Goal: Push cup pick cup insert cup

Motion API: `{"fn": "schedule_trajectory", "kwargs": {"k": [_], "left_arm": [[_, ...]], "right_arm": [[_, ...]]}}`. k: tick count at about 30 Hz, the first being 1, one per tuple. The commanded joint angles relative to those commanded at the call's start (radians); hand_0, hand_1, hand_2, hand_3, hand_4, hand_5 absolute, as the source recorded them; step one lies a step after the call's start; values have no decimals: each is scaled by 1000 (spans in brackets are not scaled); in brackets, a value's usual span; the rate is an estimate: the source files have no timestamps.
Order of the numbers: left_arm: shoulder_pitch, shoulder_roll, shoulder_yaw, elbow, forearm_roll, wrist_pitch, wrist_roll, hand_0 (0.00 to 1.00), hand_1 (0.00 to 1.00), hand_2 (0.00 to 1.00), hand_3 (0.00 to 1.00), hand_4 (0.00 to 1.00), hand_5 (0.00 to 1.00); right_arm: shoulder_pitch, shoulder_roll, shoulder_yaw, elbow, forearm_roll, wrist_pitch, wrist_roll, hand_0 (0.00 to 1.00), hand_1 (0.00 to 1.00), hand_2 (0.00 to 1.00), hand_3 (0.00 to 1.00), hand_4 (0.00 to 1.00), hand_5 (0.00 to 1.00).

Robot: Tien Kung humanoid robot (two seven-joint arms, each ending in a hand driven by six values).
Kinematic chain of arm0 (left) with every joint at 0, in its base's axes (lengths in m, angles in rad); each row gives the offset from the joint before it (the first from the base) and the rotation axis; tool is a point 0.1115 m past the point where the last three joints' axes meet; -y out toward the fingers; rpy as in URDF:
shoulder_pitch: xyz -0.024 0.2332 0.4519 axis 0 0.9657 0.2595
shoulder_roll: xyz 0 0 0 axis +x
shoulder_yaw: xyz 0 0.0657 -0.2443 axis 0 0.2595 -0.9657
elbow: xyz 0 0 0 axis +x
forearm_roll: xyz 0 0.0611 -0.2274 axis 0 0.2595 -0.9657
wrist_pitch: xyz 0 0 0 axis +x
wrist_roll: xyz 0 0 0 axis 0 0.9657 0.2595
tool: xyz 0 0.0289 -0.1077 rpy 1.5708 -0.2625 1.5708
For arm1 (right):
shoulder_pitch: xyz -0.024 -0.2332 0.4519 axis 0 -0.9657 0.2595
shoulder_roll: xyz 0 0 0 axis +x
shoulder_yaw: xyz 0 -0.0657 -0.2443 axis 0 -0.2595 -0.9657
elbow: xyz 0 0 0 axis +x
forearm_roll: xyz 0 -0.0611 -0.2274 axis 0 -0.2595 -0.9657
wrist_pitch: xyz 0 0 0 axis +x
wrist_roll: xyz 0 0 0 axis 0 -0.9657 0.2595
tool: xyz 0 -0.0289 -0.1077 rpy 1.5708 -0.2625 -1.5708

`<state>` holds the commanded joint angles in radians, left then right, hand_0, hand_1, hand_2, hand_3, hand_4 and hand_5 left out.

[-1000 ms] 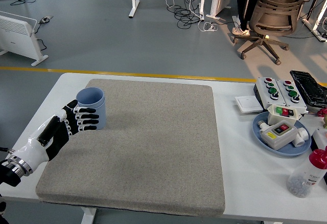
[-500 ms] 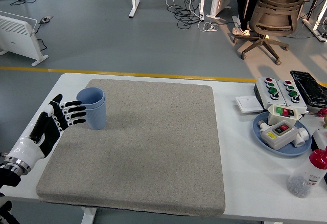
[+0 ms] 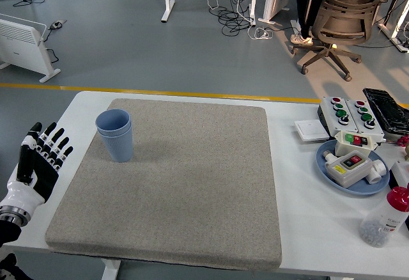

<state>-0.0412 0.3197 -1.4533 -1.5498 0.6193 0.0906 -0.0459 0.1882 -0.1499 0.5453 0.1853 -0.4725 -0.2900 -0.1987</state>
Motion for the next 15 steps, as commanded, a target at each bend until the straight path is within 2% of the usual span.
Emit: {"fn": "schedule_trajectory", "kwargs": {"k": [15], "left_arm": [[-11,-4,-5,16,16,16,1,958,967,998,998,683,998]], "right_arm": [[13,0,4,-1,-10,3,1,669,611,624,579,129,484]]}}
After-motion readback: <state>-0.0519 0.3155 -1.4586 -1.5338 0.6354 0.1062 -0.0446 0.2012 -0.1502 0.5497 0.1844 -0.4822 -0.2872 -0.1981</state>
